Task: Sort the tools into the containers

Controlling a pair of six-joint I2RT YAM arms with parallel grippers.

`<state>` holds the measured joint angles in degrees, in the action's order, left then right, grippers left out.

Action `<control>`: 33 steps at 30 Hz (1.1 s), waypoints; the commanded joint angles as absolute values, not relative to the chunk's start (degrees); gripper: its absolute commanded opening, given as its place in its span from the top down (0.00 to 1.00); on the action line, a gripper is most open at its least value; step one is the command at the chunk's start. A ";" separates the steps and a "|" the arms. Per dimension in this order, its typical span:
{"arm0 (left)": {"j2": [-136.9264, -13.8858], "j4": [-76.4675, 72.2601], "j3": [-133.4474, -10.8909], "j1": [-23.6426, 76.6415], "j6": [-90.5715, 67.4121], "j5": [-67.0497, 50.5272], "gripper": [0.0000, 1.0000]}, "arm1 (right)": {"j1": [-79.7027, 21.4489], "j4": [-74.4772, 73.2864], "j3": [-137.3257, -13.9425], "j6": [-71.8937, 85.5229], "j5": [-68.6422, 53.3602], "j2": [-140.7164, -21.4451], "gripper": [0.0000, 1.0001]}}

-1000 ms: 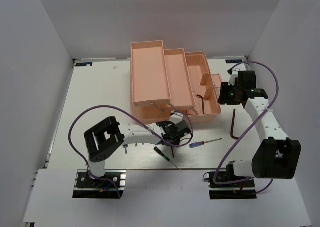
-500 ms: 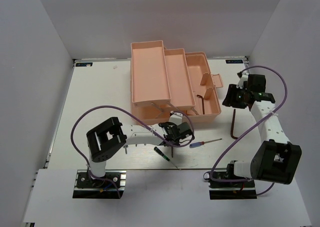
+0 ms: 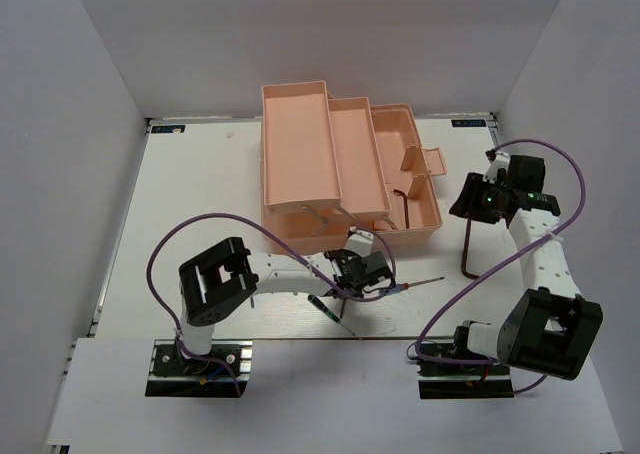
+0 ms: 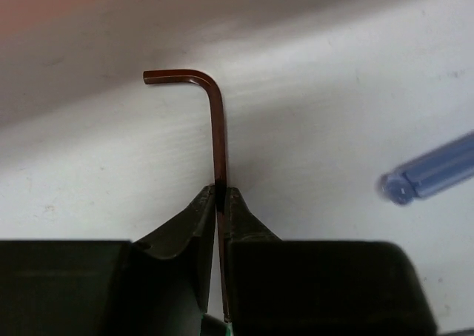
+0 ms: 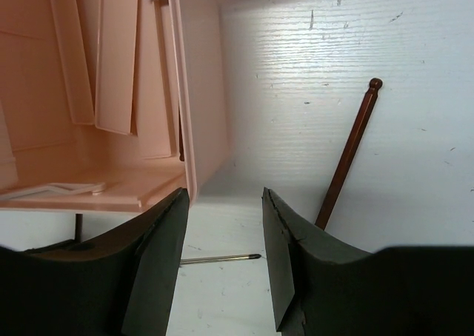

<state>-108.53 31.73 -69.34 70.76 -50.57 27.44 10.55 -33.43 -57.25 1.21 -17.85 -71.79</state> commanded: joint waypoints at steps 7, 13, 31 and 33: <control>-103.72 34.89 -74.00 74.00 -44.83 21.72 1.00 | 12.92 -34.27 -56.51 0.36 -21.97 -70.31 0.45; -100.46 34.89 -76.03 75.05 -44.30 22.32 1.00 | 14.06 -34.89 -56.08 -1.39 -22.68 -70.49 0.26; -97.90 26.81 -91.91 73.31 -29.36 17.21 1.00 | 19.94 -36.30 -53.79 -4.48 -21.88 -70.05 0.35; -101.06 26.81 -96.39 71.29 -29.36 21.96 1.00 | 20.39 -36.39 -52.74 -5.01 -21.88 -69.18 0.68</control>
